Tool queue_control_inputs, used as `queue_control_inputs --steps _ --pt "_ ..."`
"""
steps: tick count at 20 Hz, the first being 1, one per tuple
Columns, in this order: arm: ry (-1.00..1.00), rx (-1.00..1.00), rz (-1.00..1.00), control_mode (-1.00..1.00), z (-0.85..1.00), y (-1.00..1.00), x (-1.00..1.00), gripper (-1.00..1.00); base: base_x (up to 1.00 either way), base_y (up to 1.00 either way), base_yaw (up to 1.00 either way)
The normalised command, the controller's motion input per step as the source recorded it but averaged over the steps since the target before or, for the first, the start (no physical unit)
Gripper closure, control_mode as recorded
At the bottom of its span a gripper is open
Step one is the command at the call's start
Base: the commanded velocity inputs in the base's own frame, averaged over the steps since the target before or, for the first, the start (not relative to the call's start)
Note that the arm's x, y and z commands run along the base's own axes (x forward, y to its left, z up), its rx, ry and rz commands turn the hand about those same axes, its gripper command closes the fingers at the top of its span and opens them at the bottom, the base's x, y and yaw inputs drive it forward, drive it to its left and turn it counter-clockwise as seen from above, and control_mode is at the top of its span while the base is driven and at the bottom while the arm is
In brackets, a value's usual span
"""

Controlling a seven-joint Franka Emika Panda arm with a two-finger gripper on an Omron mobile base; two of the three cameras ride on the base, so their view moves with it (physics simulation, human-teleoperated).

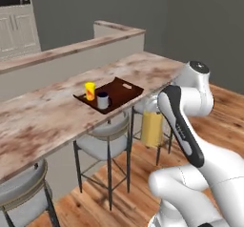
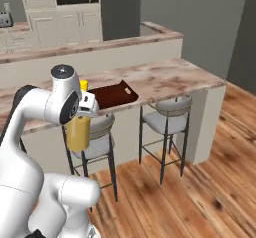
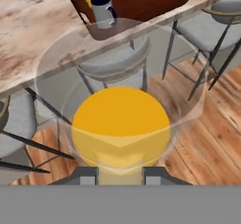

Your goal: There is a tray on the dining counter. Grab the cup, mug, and pitcher and place them on the tray. The pitcher may be placed next to the tray if it cannot fit the tray.

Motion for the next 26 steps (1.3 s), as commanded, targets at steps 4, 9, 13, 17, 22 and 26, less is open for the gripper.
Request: queue_control_inputs --steps 4,9,13,17,22,26 --pt "0.0 0.0 0.0 1.0 0.0 0.0 0.0 1.0 0.4 -0.53 0.51" --pt "0.0 0.0 0.0 1.0 0.0 0.0 0.0 1.0 0.01 -0.61 0.33" --pt "0.0 0.0 0.0 1.0 0.0 0.0 0.0 1.0 0.06 -0.65 0.3" --pt "0.0 0.0 0.0 1.0 0.0 0.0 0.0 1.0 0.53 -0.76 0.23" --pt "0.0 0.0 0.0 1.0 0.0 0.0 0.0 1.0 0.49 -0.82 0.21" --pt "0.0 0.0 0.0 1.0 0.0 0.0 0.0 1.0 0.61 -0.4 0.22"
